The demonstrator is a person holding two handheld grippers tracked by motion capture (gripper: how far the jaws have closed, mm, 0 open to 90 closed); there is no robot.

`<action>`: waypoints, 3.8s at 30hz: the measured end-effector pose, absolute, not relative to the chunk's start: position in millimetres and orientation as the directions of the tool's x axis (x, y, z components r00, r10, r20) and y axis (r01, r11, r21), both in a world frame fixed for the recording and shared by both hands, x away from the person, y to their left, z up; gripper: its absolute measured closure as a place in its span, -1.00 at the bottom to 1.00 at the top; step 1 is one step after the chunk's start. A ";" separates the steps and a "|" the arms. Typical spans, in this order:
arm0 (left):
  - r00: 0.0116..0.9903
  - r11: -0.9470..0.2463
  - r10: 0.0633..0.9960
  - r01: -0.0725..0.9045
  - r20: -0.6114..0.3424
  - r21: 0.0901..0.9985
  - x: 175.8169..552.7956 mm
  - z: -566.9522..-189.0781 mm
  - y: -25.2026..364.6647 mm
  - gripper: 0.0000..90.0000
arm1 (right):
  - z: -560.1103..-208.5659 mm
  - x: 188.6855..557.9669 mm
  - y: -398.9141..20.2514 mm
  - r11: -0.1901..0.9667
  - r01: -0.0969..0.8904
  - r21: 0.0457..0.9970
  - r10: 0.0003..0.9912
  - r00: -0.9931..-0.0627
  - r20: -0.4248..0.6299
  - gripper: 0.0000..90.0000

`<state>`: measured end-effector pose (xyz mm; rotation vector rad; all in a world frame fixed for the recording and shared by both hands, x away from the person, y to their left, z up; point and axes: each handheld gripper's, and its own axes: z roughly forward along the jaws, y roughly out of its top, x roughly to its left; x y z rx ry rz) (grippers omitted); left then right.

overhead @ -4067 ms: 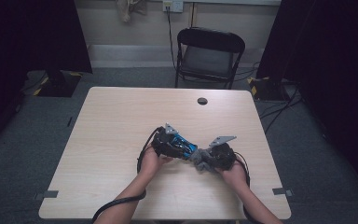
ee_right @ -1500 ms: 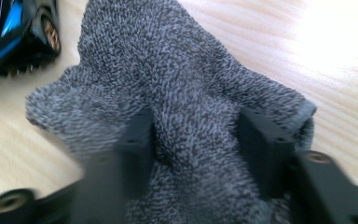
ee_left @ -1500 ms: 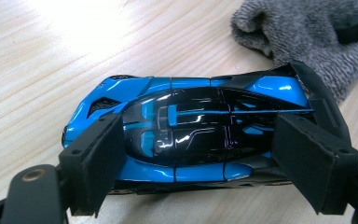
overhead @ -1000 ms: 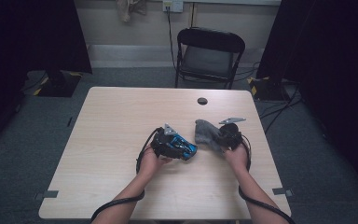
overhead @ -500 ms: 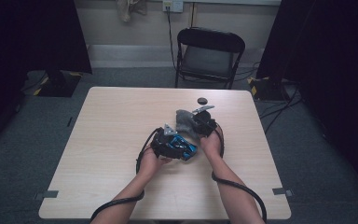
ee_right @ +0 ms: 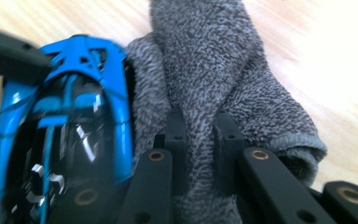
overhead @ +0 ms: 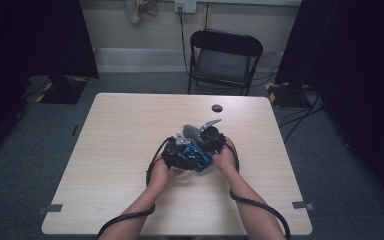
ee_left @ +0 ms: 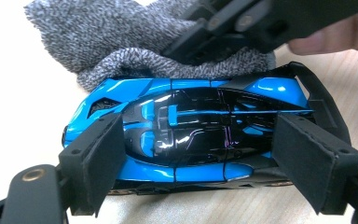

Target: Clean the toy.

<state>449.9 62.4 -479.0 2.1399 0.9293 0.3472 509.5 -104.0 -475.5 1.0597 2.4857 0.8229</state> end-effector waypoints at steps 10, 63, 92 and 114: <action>0.696 -0.446 0.716 0.515 -0.053 0.732 450.5 -478.1 61.2 -0.61 | -472.4 501.3 -122.6 0.591 0.537 0.602 0.691 -0.722 -0.035 0.78; 0.690 -0.450 0.721 0.532 -0.059 0.718 450.3 -476.7 59.8 -0.61 | -433.7 489.5 -188.0 0.464 0.561 0.686 0.754 -0.657 0.027 0.78; 0.690 -0.439 0.721 0.516 -0.055 0.735 448.4 -479.0 61.8 -0.61 | -477.8 533.1 -94.6 0.534 0.543 0.648 0.705 -0.709 0.012 0.78; 0.693 -0.441 0.719 0.517 -0.056 0.733 449.0 -478.6 61.6 -0.61 | -476.4 516.5 -116.5 0.571 0.519 0.636 0.652 -0.757 0.032 0.78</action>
